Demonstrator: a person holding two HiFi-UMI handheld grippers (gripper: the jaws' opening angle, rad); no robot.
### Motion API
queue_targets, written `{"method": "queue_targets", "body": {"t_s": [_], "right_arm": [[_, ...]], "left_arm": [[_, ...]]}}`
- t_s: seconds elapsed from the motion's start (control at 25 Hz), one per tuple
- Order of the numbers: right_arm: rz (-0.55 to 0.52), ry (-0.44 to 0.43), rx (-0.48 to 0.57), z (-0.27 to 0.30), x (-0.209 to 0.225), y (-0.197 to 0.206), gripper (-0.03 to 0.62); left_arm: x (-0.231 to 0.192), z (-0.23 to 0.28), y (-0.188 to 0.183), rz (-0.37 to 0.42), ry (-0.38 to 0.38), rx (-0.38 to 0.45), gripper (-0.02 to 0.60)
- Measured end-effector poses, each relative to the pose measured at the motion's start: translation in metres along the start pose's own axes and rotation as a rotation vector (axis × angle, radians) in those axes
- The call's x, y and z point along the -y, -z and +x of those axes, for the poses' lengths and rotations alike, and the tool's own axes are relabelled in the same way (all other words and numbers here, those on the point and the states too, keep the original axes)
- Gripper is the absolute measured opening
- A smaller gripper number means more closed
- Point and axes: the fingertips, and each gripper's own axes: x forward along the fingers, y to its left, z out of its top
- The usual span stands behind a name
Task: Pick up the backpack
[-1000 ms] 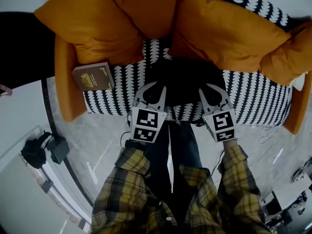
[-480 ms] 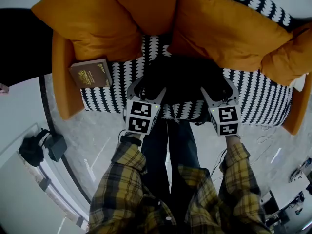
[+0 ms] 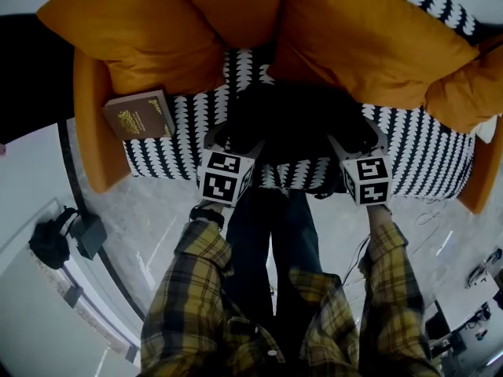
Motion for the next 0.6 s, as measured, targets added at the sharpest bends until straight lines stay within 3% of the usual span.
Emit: {"method": "queue_targets", "body": {"t_s": [0.28, 0.6], "right_arm": [[-0.001, 0.025, -0.085, 0.022, 0.008, 0.022, 0.344], [0.007, 0.019, -0.142, 0.032, 0.01, 0.037, 0.344]], "left_arm": [[0.007, 0.022, 0.018, 0.001, 0.016, -0.045, 0.341], [0.007, 0.04, 0.029, -0.069, 0.003, -0.079, 0.339]]}}
